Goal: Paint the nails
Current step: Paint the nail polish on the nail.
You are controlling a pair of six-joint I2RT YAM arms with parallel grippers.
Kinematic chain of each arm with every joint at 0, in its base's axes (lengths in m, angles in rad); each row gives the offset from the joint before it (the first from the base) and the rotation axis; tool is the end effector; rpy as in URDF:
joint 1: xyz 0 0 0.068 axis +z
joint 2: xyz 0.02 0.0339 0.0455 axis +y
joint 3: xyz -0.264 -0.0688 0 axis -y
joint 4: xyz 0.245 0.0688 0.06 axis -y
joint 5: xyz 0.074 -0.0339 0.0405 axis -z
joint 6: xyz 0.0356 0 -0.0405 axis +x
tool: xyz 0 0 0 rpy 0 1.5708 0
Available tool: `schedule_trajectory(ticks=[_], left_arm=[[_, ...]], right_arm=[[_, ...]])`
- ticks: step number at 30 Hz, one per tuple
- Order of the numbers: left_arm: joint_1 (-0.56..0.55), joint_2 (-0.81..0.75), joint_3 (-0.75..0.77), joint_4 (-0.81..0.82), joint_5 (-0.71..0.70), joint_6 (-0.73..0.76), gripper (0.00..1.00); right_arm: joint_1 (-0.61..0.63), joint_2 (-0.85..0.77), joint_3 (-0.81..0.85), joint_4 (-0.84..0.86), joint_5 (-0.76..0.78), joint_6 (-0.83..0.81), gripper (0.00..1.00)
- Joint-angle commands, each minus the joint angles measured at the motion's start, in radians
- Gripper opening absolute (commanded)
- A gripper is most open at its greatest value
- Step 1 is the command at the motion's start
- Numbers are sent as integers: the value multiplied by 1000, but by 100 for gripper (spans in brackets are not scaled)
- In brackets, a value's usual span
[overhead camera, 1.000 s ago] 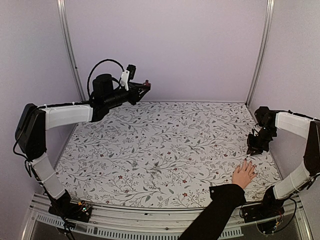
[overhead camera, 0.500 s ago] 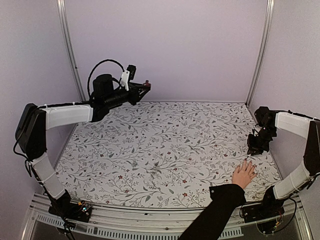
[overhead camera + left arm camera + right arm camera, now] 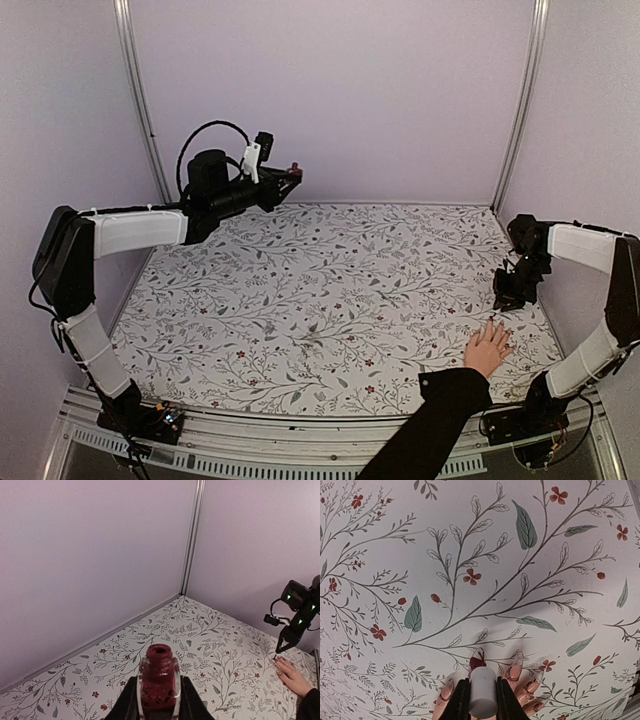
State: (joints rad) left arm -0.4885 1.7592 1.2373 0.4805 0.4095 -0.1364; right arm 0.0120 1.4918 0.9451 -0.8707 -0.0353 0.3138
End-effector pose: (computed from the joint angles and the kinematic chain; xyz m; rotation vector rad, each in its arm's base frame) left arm 0.3627 -0.2088 0.2983 0.6082 1.5555 -0.8067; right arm 0.2564 0.0043 0.1923 0.4462 2.9612 0.0895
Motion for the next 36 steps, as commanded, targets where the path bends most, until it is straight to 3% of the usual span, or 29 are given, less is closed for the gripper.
schedule_trajectory(ticks=[1, 21, 36], left_arm=[[13, 9, 24, 24, -3, -9, 0], [13, -13, -1, 47, 13, -6, 0], [3, -26, -26, 86, 60, 15, 0]], right_arm=[[-5, 12, 23, 13, 12, -2, 0], [-4, -6, 121, -44, 12, -21, 0], [-4, -115, 6, -59, -25, 43, 0]])
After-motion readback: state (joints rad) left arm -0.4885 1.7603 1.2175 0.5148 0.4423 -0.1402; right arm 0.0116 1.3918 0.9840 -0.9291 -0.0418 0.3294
